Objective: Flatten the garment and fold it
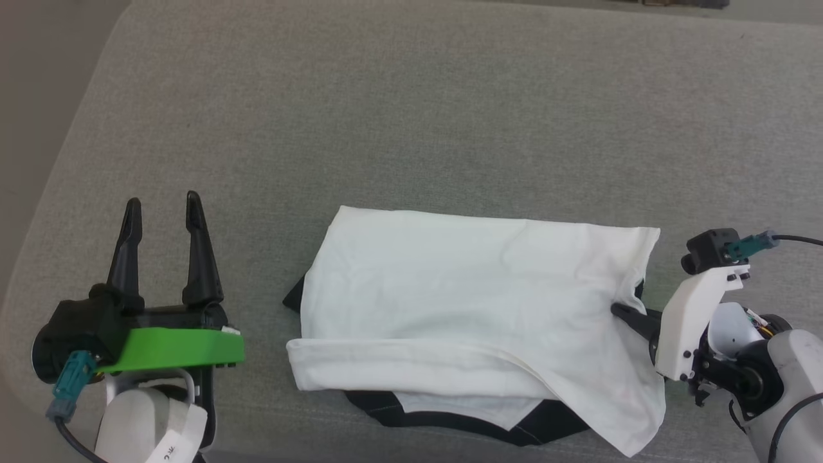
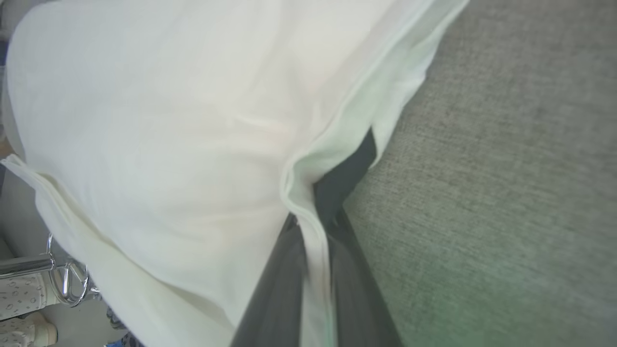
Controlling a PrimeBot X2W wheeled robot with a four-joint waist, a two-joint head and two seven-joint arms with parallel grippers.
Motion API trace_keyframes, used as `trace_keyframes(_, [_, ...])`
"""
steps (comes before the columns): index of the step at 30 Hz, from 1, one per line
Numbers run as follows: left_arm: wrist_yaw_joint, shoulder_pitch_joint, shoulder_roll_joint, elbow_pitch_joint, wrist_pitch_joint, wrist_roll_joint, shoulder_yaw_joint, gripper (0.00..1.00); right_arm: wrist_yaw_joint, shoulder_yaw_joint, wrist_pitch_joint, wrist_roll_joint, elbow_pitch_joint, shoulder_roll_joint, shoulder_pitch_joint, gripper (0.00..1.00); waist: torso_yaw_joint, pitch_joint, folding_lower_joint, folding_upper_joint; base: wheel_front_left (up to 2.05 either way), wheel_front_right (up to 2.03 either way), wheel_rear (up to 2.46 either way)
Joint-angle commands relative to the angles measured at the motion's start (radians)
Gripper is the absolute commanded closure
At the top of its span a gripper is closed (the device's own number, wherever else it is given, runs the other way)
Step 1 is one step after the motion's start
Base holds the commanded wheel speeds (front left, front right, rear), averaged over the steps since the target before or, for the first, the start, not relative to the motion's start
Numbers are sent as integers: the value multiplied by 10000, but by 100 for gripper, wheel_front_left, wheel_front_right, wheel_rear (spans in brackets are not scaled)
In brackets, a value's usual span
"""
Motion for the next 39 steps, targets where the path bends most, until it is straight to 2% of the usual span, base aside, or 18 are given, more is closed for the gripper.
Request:
trace_keyframes(1, [-57,105,-49,53,-35,155,75,0,-21,-142,-99,-30,171,15,-115,100,-191,-208,0,0,0,0,0])
trace_keyframes(8, [-190,193,-126,119,-35,215,114,0,-21,-1678,-462,-175,230,-561,-473,100,-469,-495,0,0,0,0,0])
trace_keyframes(13, [-238,253,-158,158,-35,185,137,0,-21,-2601,-160,-554,226,-956,-340,100,-593,-591,0,0,0,0,0])
trace_keyframes(20, [-311,347,-179,274,-35,177,77,0,-21,-4259,363,-1698,492,-784,-11,100,-661,-670,0,0,0,0,0])
trace_keyframes(24, [-342,339,-185,350,-35,199,49,0,-21,-4643,778,-2606,249,-636,-10,100,-630,-715,0,0,0,0,0])
trace_keyframes(28, [-338,442,-188,392,-36,249,85,0,-21,-4031,1934,-3243,-757,-574,72,100,-645,-847,0,0,0,0,0])
trace_keyframes(33, [-310,637,-191,460,-36,214,105,0,-21,-2867,3670,-2866,-2904,-538,163,100,-663,-978,0,0,0,0,0])
trace_keyframes(36, [-273,675,-192,493,-36,127,46,0,-21,-2332,4356,-2531,-3861,-295,194,100,-641,-998,0,0,0,0,0])
trace_keyframes(39, [-222,665,-193,489,-36,61,-22,0,-21,-1867,4686,-2341,-4290,242,158,100,-604,-980,0,0,0,0,0])
